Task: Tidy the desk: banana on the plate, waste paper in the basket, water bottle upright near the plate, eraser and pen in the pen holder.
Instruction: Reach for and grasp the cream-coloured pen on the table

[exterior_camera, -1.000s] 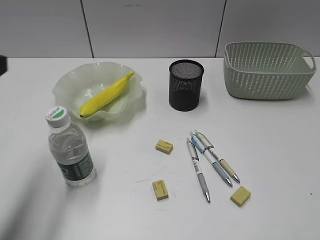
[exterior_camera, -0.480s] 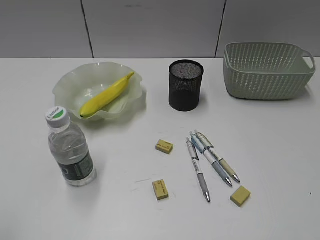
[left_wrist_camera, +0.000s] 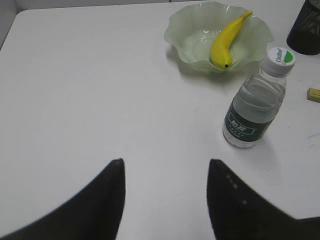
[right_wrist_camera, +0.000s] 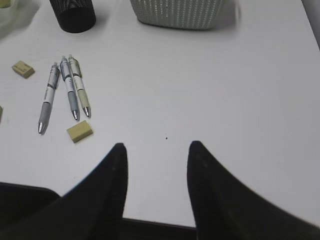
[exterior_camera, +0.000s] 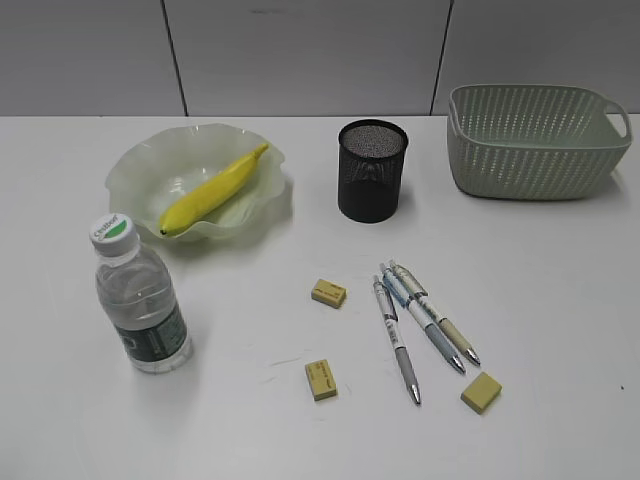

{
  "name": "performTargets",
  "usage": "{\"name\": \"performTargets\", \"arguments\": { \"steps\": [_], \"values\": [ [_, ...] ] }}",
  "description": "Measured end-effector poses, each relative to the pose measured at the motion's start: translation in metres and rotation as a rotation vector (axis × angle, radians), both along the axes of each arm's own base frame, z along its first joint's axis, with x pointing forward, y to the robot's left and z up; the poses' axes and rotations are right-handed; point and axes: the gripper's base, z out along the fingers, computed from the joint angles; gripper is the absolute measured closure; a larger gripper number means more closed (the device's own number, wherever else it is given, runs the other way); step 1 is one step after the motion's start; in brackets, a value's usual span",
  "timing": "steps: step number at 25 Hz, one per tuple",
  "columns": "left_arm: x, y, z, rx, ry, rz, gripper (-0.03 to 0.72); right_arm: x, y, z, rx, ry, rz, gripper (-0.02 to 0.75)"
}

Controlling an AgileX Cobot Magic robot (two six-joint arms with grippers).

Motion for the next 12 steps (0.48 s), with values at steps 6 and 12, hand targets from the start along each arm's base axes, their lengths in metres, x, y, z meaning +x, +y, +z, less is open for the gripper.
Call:
{"name": "performTargets", "arguments": {
  "steps": [6, 12],
  "values": [
    [-0.011, 0.003, 0.0, -0.018, -0.067, 0.023, 0.33, 0.023, 0.016, 0.015, 0.017, 0.035, 0.134, 0.417],
    [-0.017, 0.004, 0.0, -0.021, -0.102, 0.083, 0.371, 0.116, 0.046, 0.007, 0.022, 0.22, 0.275, 0.417]
  ]
}}
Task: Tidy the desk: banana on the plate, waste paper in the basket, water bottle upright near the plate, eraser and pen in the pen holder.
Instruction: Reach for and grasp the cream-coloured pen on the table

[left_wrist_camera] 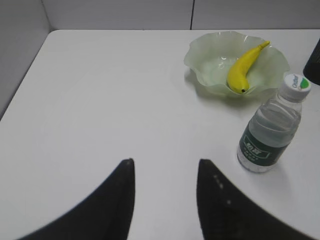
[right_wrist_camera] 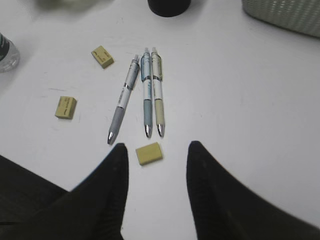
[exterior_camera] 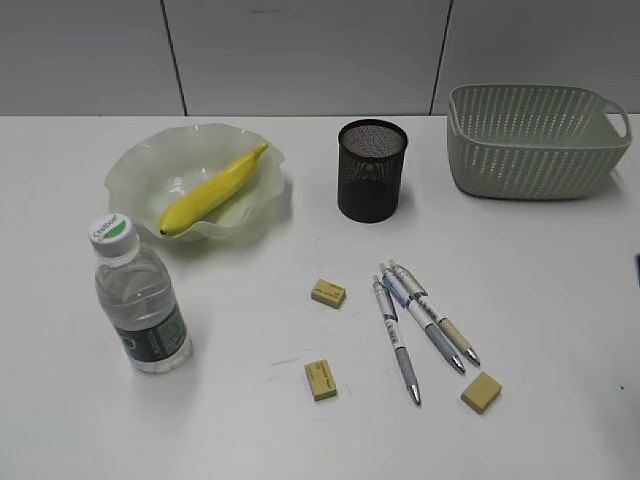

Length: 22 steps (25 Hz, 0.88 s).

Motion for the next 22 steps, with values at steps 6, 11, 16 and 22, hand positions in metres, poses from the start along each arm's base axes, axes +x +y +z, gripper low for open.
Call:
{"name": "performTargets", "arguments": {
  "steps": [6, 11, 16, 22],
  "values": [
    [0.0, 0.0, 0.0, 0.001, 0.0, 0.003, 0.405, 0.109, 0.05, -0.037, -0.107, 0.209, 0.107, 0.417],
    [0.0, 0.0, 0.0, 0.001, 0.0, 0.003, 0.409, 0.174, 0.107, -0.093, -0.226, 0.403, 0.135, 0.417],
    [0.0, 0.0, 0.0, 0.001, 0.0, 0.003, 0.409, 0.21, 0.128, -0.142, -0.287, 0.528, 0.118, 0.418],
    [0.0, 0.0, 0.0, 0.001, 0.0, 0.003, 0.419, 0.225, 0.132, -0.16, -0.328, 0.54, 0.099, 0.418]
  ]
}}
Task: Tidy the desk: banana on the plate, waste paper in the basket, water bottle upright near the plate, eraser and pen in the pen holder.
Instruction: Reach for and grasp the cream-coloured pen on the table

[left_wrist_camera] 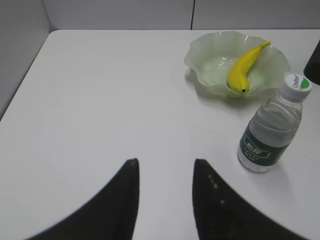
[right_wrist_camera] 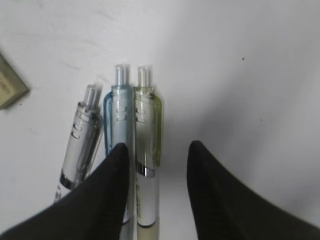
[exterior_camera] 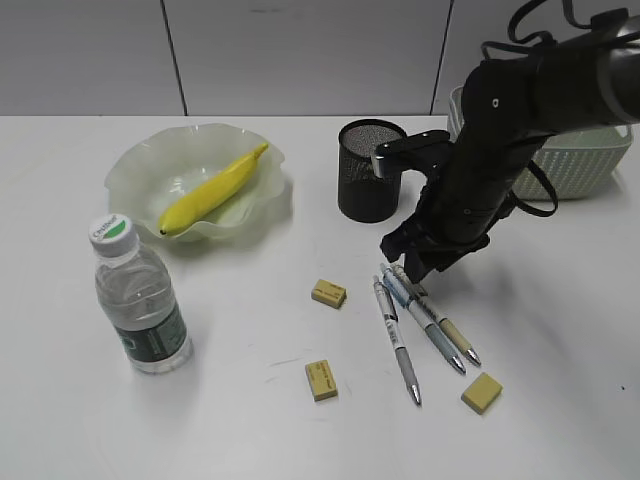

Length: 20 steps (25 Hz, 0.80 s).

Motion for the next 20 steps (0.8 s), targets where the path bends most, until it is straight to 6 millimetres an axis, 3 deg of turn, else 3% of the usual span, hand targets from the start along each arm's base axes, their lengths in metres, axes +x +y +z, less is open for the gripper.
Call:
{"name": "performTargets", "arguments": {
  "steps": [20],
  "values": [
    [0.0, 0.0, 0.0, 0.0, 0.0, 0.0, 0.441, 0.005, 0.002, -0.026, -0.013, 0.022, -0.005, 0.418]
  ]
}}
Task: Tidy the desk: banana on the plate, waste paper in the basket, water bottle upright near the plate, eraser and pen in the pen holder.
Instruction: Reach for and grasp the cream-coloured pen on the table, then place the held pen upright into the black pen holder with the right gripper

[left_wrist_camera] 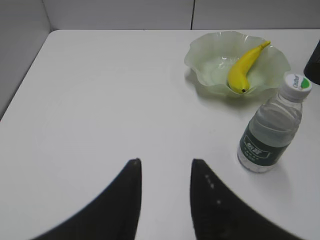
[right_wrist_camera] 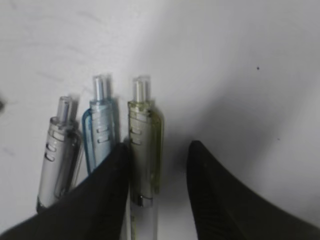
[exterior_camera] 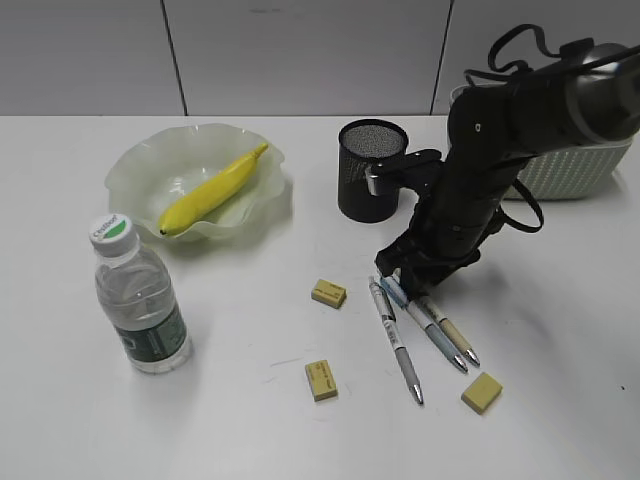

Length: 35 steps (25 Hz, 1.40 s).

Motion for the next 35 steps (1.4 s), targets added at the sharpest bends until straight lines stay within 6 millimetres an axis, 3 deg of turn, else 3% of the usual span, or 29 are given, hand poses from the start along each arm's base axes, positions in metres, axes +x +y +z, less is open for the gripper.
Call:
{"name": "performTargets", "arguments": {
  "steps": [3, 10, 16, 21, 28, 32, 35],
  "values": [
    [0.0, 0.0, 0.0, 0.0, 0.0, 0.0, 0.442, 0.001, 0.0, -0.001, 0.001, -0.006, 0.0, 0.437],
    [0.0, 0.0, 0.0, 0.0, 0.0, 0.0, 0.442, 0.003, 0.001, 0.0, 0.011, -0.031, -0.002, 0.587],
    [0.0, 0.0, 0.0, 0.0, 0.0, 0.0, 0.442, 0.004, 0.002, 0.006, 0.022, -0.054, -0.003, 0.587],
    [0.0, 0.0, 0.0, 0.0, 0.0, 0.0, 0.442, 0.005, -0.002, 0.048, 0.062, -0.15, -0.006, 0.587],
    [0.0, 0.0, 0.0, 0.001, 0.0, 0.0, 0.442, -0.001, -0.01, 0.131, 0.154, -0.411, 0.002, 0.587],
    [0.0, 0.0, 0.0, 0.001, 0.0, 0.0, 0.442, 0.013, -0.005, 0.181, 0.333, -0.815, -0.017, 0.587],
    [0.0, 0.0, 0.0, 0.001, 0.0, 0.0, 0.442, 0.031, 0.002, 0.194, 0.47, -1.114, -0.042, 0.587]
  ]
}}
